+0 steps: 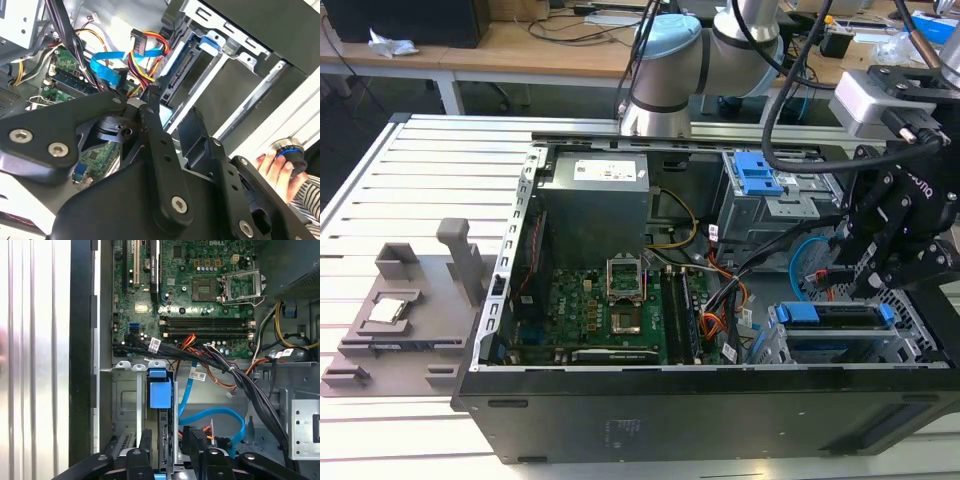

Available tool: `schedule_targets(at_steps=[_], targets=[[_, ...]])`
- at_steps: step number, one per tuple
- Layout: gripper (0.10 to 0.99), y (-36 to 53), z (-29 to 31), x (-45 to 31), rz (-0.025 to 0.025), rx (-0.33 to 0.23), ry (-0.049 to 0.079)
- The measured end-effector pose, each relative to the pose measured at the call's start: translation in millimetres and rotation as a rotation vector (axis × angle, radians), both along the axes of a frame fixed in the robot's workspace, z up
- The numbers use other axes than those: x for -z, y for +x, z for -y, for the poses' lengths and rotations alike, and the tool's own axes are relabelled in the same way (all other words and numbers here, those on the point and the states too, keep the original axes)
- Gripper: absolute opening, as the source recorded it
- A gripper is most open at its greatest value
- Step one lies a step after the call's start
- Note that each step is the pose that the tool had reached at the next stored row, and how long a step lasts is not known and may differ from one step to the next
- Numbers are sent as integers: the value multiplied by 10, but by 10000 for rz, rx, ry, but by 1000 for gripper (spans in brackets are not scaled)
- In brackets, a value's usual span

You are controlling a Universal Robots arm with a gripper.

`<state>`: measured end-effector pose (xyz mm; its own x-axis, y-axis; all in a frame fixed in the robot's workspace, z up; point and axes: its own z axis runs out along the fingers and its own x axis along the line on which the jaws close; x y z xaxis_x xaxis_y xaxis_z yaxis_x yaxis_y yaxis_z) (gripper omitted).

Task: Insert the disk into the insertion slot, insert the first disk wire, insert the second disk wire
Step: 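Insert the first disk wire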

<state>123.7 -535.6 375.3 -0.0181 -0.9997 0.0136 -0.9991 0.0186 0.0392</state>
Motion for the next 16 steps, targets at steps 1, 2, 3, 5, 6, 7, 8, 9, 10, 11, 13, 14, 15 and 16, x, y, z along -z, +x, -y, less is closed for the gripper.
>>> schedule_targets(at_steps=[1, 2, 3, 5, 6, 7, 8, 9, 10, 11, 13, 14, 15, 16], targets=[[431, 0, -4, 9, 0, 0, 0], [431, 0, -10, 27, 0, 0, 2], [431, 0, -14, 38, 0, -1, 1], [431, 0, -23, 60, 0, 1, -1], [431, 0, -29, 66, 0, 4, -3], [431, 0, -41, 77, 0, 11, 0], [431, 0, -46, 87, 0, 15, 3], [431, 0, -49, 95, 0, 18, 3], [431, 0, -50, 103, 0, 22, 1], [431, 0, -50, 107, 0, 28, -1], [431, 0, -50, 110, 0, 31, -24], [431, 0, -50, 110, 0, 31, -33], [416, 0, -50, 109, 0, 31, -48], [349, 0, -50, 110, 0, 31, -55]])
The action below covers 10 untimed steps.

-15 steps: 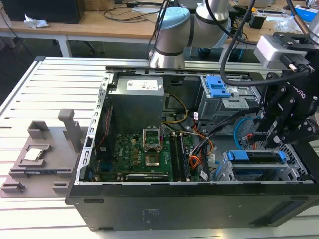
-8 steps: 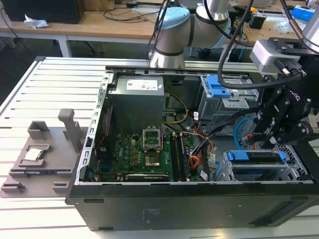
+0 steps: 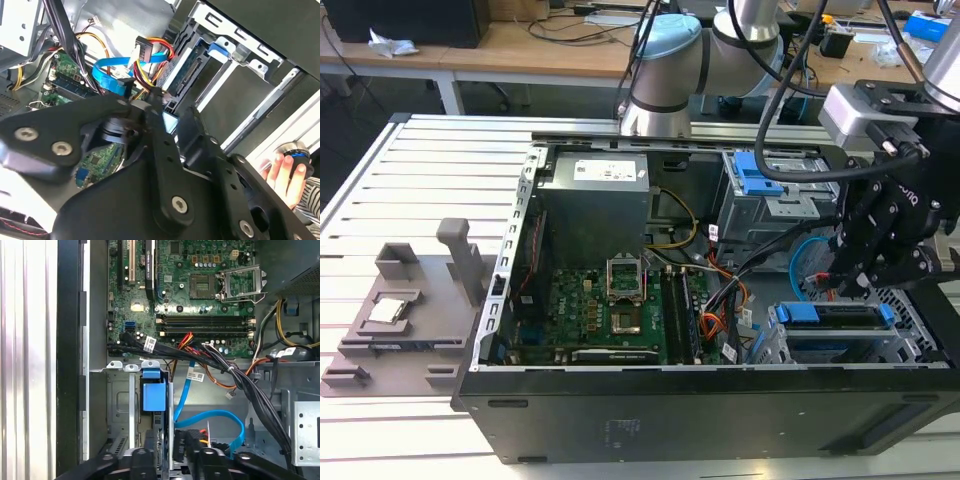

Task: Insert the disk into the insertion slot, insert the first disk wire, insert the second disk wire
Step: 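Insert the first disk wire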

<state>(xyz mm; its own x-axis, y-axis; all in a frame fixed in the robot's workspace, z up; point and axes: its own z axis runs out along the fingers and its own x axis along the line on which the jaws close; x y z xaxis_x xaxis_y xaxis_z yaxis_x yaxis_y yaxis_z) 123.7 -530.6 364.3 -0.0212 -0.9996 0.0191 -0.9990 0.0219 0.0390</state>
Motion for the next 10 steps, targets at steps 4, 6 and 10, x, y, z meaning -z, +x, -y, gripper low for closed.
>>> schedule_targets(at_steps=[4, 6, 10], targets=[[169, 0, 0, 0, 0, 0, -29], [161, 0, 0, 0, 0, 0, -47], [161, 0, 1, -1, 0, 0, -81]])
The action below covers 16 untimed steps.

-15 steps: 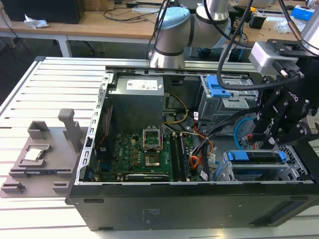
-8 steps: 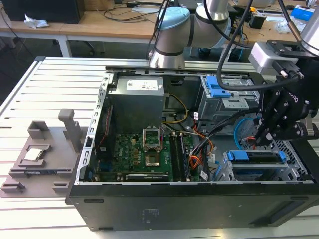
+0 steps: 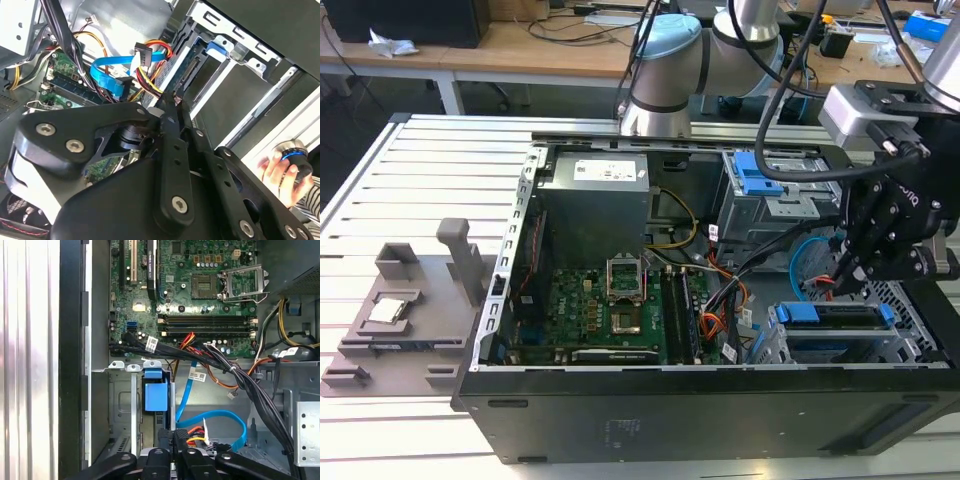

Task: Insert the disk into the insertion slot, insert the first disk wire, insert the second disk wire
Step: 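Insert the first disk wire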

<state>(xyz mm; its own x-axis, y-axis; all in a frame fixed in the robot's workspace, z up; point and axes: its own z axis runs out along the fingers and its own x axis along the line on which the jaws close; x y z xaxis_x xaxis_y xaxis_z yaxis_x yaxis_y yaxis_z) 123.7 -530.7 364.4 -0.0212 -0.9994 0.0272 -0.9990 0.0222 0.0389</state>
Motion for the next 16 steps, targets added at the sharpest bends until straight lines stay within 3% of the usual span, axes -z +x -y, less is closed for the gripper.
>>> schedule_targets(at_steps=[2, 4, 5, 7, 16], targets=[[161, 0, 16, 0, 0, 0, 0], [161, -1, 73, 1, 0, 1, 1], [161, 0, 131, 0, 0, 0, 0], [161, 0, 176, 1, 0, 0, 1], [161, 130, 192, 6, -6, 0, 3]])
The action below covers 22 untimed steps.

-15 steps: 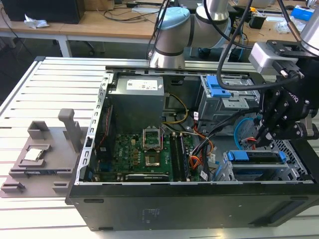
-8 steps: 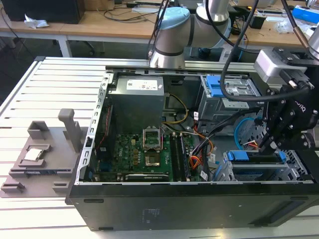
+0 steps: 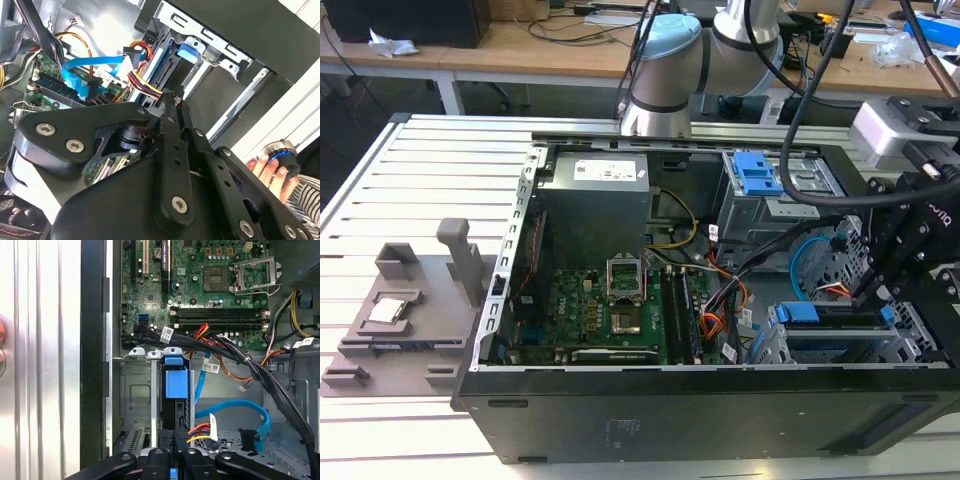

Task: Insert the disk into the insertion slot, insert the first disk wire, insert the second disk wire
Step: 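Insert the first disk wire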

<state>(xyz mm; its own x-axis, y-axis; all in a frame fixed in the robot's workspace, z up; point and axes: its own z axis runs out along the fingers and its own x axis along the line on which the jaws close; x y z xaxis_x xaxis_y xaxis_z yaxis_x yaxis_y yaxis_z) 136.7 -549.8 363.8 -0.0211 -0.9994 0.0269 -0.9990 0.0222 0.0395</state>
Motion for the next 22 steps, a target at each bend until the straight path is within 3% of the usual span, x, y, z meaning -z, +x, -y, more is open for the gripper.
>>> schedule_targets(at_steps=[15, 22], targets=[[161, 45, -3, 79, -1, 0, 11], [161, 44, -67, 116, 0, 1, 84]])
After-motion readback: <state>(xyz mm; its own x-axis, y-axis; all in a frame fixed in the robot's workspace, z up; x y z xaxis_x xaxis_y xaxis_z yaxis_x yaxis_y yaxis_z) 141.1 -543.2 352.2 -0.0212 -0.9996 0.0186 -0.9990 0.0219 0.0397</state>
